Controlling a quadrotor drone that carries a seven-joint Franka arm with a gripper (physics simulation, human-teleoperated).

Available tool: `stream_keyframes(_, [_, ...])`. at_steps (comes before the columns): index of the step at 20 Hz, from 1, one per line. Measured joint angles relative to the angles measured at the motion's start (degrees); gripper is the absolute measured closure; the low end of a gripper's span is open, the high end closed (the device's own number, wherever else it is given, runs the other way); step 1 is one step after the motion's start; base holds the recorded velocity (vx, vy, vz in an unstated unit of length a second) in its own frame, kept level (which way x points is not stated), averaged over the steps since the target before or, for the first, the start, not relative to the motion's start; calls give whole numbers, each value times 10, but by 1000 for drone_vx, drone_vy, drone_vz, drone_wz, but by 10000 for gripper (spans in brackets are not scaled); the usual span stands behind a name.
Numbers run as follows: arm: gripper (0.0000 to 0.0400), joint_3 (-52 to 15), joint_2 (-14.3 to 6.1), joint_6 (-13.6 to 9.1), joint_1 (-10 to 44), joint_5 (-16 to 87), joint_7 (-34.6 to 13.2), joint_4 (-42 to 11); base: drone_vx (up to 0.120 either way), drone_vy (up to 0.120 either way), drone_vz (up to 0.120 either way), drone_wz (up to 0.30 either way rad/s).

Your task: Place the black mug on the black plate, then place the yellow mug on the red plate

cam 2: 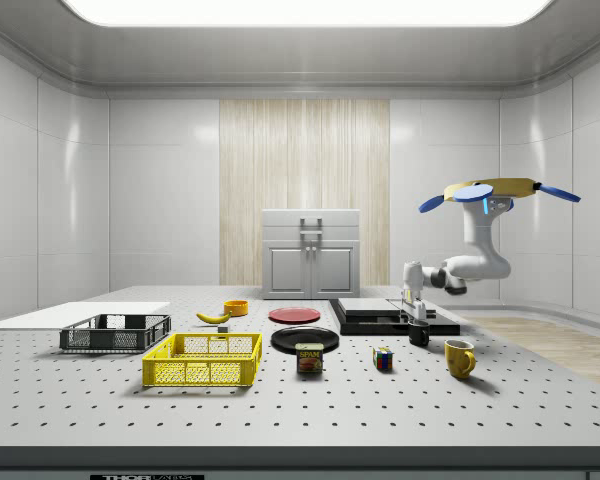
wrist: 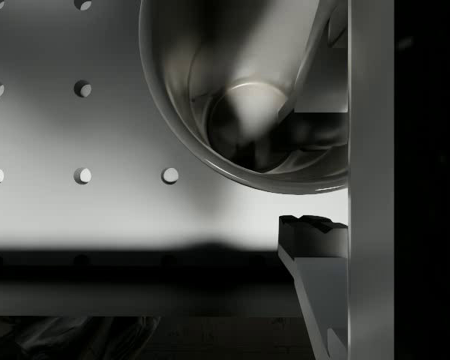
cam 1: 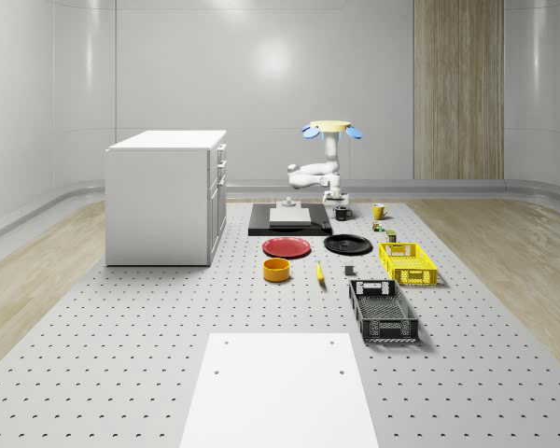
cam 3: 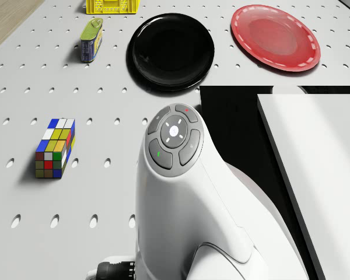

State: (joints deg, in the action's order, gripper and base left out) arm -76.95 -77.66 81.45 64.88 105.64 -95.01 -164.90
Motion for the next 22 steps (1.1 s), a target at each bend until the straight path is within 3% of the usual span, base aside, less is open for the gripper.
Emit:
stream_keyframes(11, [299, -12, -18, 14, 5, -16, -5, 0, 0, 0, 0, 0])
stream_keyframes(22, [300, -115, -29, -1, 20, -119, -20, -4, 0, 0, -15, 0])
